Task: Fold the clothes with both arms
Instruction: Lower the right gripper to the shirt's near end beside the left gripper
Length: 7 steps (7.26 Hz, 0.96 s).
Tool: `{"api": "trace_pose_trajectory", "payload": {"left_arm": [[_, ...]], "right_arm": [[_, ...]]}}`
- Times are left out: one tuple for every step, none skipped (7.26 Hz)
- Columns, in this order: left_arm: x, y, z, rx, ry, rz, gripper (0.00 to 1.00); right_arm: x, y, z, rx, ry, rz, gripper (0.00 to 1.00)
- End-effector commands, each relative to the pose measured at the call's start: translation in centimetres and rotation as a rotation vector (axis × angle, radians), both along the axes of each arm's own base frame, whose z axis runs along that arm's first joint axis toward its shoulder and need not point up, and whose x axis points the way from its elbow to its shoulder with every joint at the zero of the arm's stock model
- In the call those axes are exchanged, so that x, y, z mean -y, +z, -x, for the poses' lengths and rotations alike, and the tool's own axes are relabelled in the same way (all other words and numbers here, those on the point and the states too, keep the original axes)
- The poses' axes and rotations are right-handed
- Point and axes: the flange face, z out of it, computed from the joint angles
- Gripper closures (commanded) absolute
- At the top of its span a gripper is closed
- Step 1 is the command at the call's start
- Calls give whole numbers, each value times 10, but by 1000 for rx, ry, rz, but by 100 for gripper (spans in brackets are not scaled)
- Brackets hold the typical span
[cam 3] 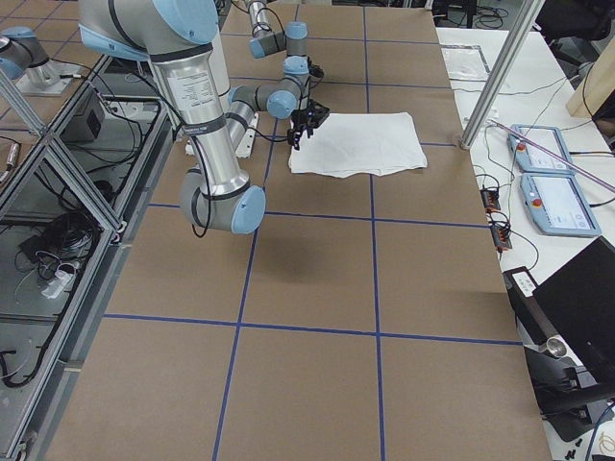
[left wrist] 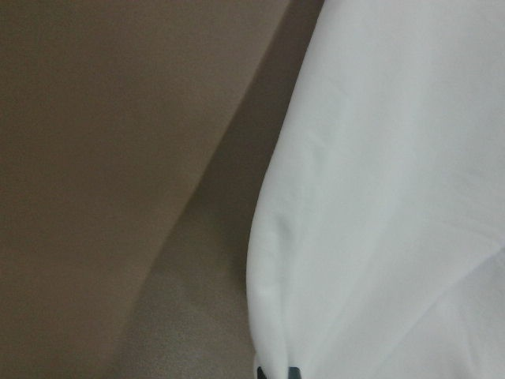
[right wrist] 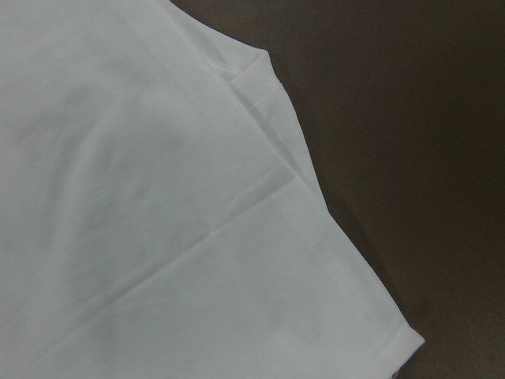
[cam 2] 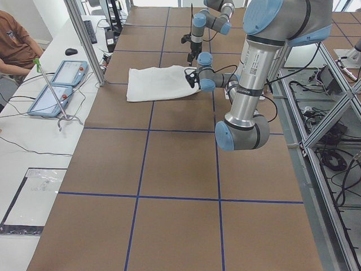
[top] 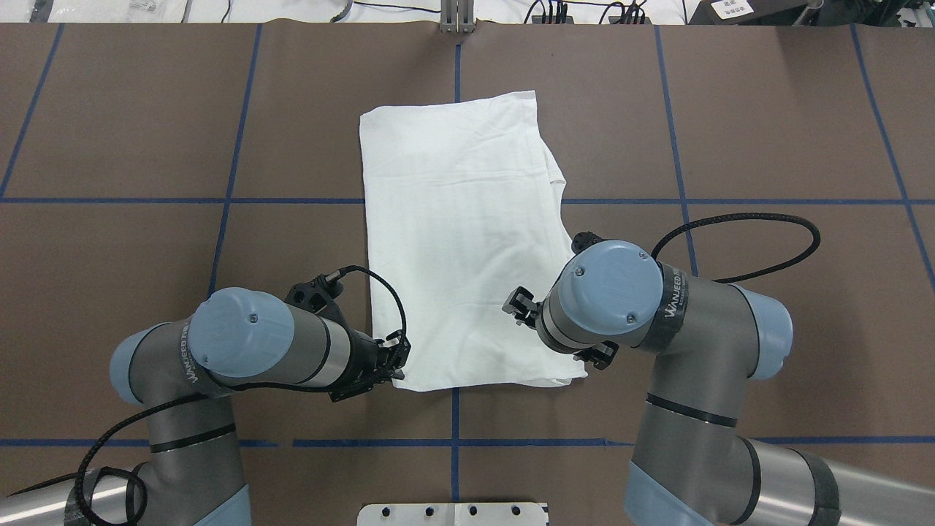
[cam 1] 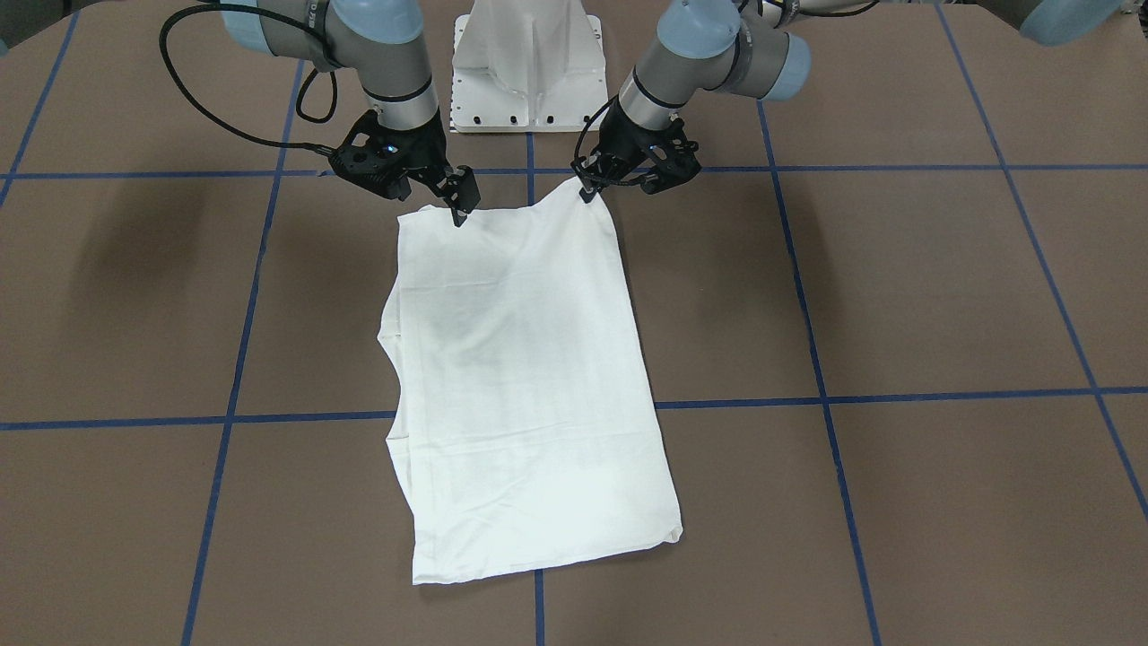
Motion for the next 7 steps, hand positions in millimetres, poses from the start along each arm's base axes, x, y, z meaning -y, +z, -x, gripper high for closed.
{"api": "trace_pose_trajectory", "payload": {"left_arm": [[1, -1, 0, 1, -1, 0, 100], [1, -2, 1, 0, -1, 0, 100], [0, -1, 1, 1, -1, 0, 100], [1, -2, 2, 4, -3, 1, 100], [1, -2, 2, 4, -3, 1, 100], [2, -2, 2, 4, -4, 1, 100], [3, -1, 2, 6, -6, 2, 100]], "right_arm": [[1, 10, 24, -32, 3, 27, 0], [-7, 15, 32, -43, -15, 26, 0], [-15, 19, 36, -50, -29, 27, 0], [-19, 21, 37, -54, -33, 25, 0], [-22, 26, 38, -61, -38, 27, 0], [-25, 30, 39, -67, -44, 28, 0], [-28, 33, 42, -61, -49, 24, 0]]}}
